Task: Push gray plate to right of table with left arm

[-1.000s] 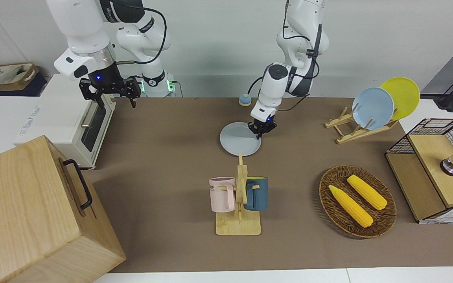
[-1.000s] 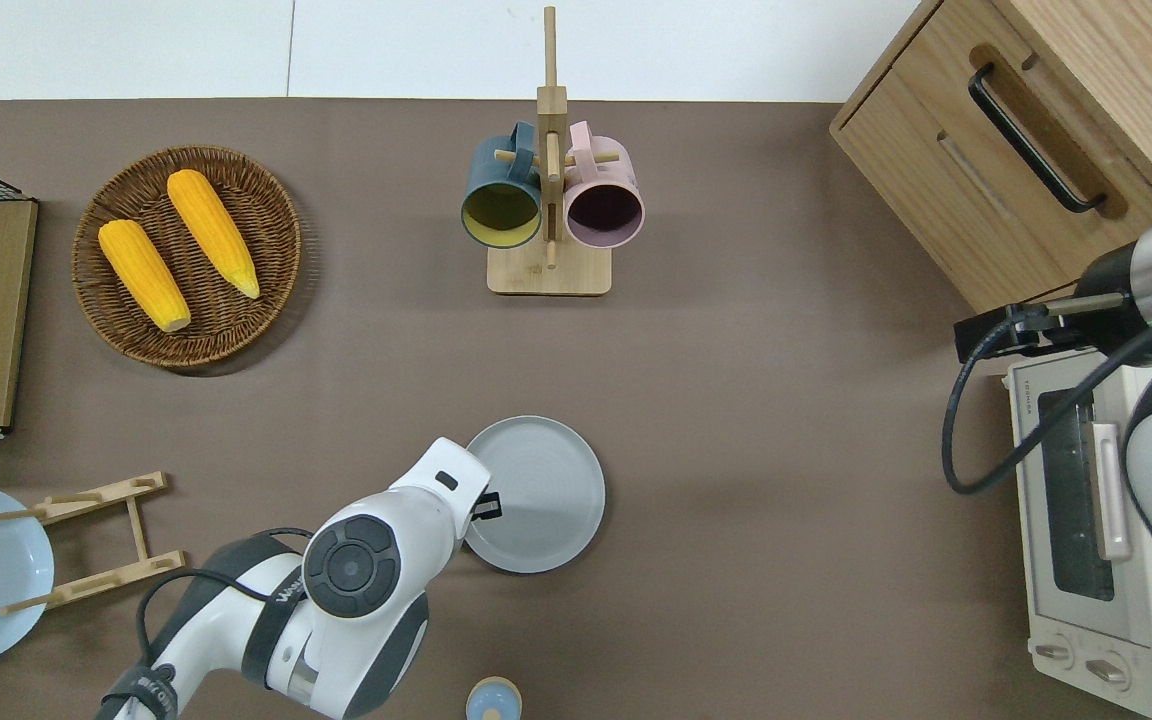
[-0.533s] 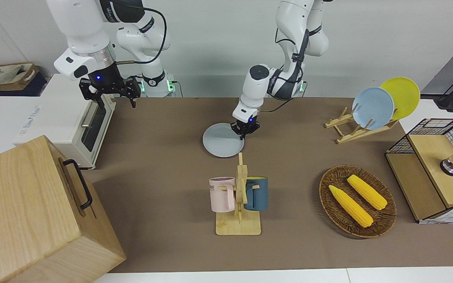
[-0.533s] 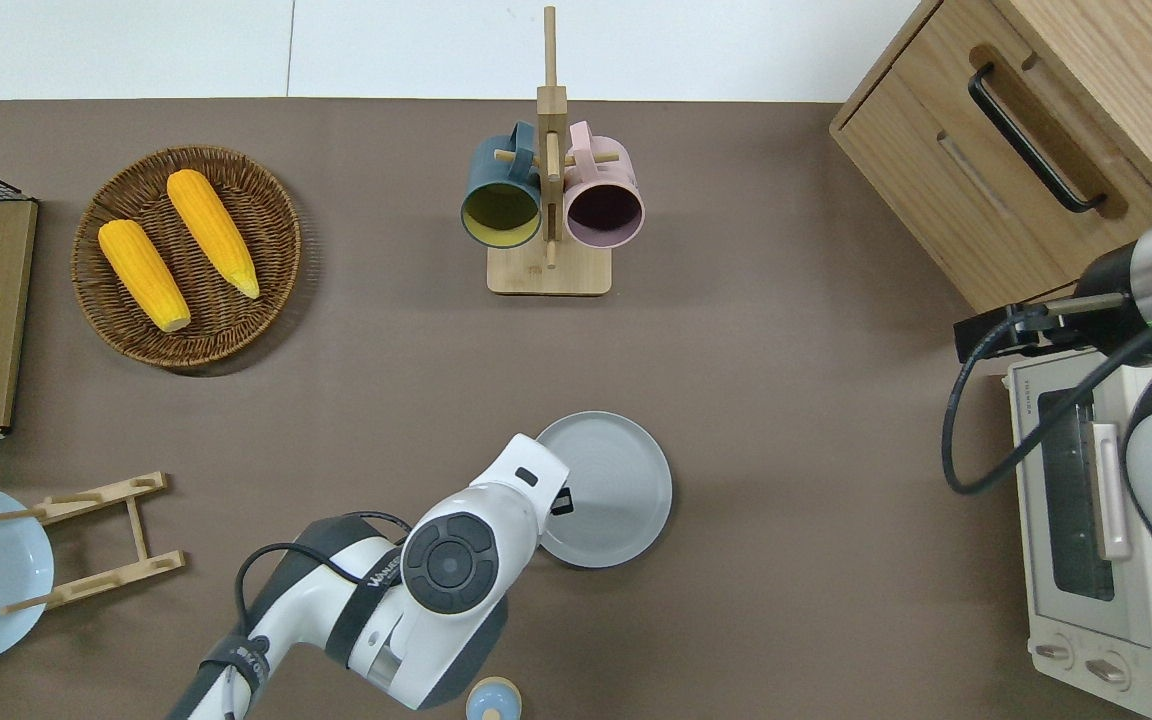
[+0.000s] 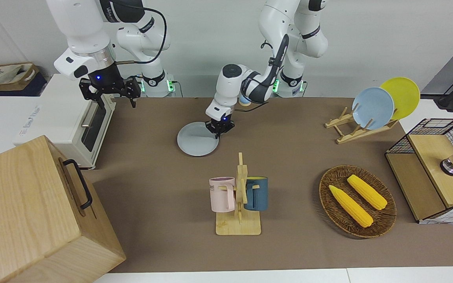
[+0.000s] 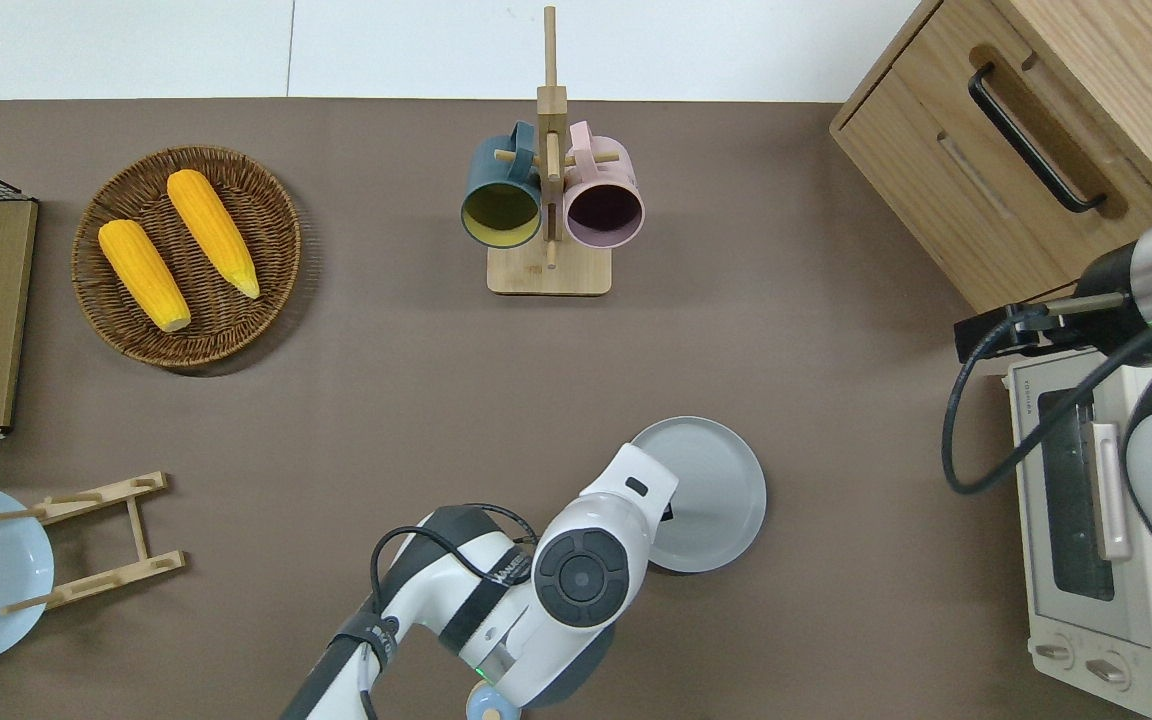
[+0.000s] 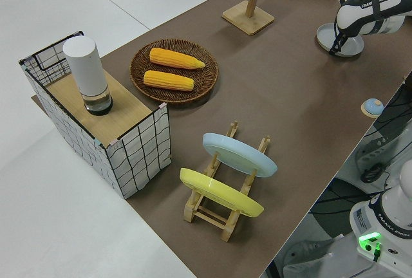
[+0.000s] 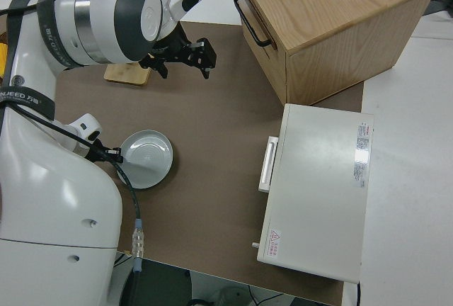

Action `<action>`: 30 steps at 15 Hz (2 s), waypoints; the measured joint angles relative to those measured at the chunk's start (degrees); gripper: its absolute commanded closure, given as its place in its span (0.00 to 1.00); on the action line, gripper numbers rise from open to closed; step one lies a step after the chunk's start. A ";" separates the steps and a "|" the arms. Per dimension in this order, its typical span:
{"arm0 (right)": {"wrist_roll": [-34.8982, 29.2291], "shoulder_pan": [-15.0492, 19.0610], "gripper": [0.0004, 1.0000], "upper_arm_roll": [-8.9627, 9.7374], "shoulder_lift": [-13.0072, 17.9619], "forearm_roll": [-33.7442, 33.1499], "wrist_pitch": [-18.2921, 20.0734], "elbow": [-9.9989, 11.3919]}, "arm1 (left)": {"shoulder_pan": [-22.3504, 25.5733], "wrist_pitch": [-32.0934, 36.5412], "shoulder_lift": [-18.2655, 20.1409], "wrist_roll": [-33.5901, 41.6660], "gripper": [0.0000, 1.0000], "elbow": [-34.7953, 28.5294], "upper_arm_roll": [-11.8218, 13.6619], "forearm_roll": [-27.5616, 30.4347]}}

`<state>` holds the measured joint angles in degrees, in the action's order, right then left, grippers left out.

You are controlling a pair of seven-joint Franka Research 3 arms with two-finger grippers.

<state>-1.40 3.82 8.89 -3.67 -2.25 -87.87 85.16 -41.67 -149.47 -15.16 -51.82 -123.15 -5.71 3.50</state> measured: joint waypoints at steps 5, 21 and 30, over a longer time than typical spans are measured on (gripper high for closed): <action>0.00 0.00 0.02 0.00 0.00 0.00 0.00 0.00 | -3.38 0.00 -4.70 -5.85 1.00 6.56 -0.06 -3.02; 0.00 0.00 0.02 0.00 0.00 0.00 0.00 0.00 | -6.13 0.01 -9.60 -9.01 0.02 13.18 -0.75 -3.87; 0.00 0.00 0.02 0.00 0.00 0.00 0.00 0.00 | -6.01 1.94 -9.43 -9.02 0.01 13.66 -0.04 -3.88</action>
<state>-1.40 3.82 8.89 -3.67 -2.25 -87.87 85.16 -47.68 -147.54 -24.58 -60.84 -109.49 -5.75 -0.38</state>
